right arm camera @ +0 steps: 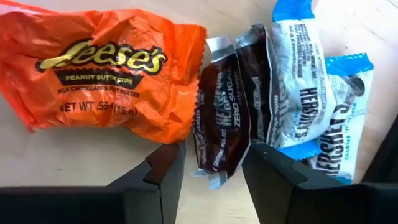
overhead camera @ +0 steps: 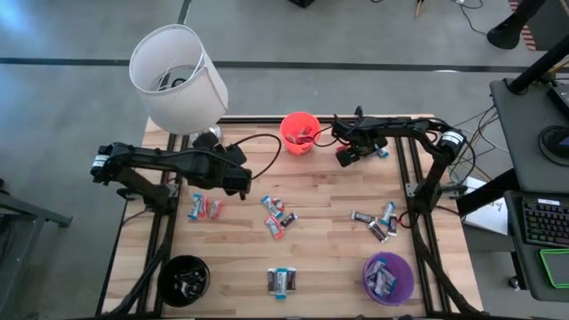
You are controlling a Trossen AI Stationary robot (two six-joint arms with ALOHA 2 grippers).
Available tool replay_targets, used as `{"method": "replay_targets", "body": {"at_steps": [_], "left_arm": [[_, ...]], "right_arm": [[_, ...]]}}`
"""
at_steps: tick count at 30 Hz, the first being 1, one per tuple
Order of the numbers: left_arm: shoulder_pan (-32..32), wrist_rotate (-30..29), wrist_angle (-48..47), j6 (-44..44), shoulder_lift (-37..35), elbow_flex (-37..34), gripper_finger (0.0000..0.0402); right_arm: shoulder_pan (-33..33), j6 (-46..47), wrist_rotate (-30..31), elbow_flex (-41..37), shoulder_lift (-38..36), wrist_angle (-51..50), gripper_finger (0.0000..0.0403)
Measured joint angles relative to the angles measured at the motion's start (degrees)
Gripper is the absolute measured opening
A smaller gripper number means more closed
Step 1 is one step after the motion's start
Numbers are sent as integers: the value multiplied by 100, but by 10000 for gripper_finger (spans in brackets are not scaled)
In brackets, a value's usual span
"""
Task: Organize candy in baskets
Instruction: Put the brown chocolate into the black bucket
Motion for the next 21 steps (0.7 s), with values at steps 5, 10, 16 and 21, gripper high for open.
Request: {"method": "replay_targets", "body": {"at_steps": [5, 10, 16, 21], "left_arm": [[0, 1, 15, 16, 0, 0, 134], [0, 9, 16, 16, 0, -1, 134], [0, 9, 15, 18, 0, -2, 134], [0, 9, 14, 18, 0, -2, 134]], "right_arm": [[1, -10, 5, 15, 103, 71, 136], [-7, -27, -37, 10, 95, 101, 98], [-12, -176, -36, 9, 92, 109, 28], [-20, -236, -34, 8, 84, 100, 16]]}}
